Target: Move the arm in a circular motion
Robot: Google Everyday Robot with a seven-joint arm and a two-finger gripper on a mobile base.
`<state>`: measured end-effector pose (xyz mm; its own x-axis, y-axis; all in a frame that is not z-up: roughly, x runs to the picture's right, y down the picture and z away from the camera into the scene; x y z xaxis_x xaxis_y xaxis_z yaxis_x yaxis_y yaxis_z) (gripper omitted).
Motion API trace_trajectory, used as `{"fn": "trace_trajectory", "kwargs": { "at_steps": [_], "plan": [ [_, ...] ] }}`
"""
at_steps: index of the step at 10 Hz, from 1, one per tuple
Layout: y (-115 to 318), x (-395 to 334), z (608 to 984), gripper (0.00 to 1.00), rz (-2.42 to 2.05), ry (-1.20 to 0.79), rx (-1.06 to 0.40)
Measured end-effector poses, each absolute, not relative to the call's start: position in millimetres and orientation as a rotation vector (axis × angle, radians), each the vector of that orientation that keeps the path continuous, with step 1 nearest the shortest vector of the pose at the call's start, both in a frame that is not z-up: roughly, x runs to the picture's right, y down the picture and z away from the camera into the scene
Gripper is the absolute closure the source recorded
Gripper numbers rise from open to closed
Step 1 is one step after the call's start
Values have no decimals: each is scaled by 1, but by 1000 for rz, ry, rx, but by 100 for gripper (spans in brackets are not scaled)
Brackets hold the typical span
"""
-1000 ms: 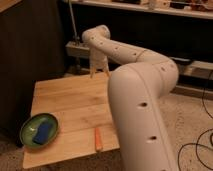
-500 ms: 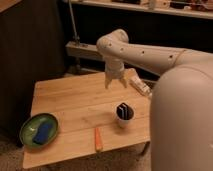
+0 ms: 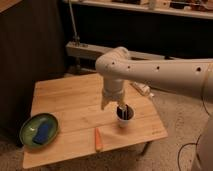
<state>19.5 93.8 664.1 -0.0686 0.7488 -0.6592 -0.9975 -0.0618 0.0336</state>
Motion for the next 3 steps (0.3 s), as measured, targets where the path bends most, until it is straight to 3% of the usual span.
{"fn": "trace_trajectory", "kwargs": {
  "at_steps": [3],
  "plan": [
    [109, -48, 665, 35, 1452, 467, -657]
  ]
}}
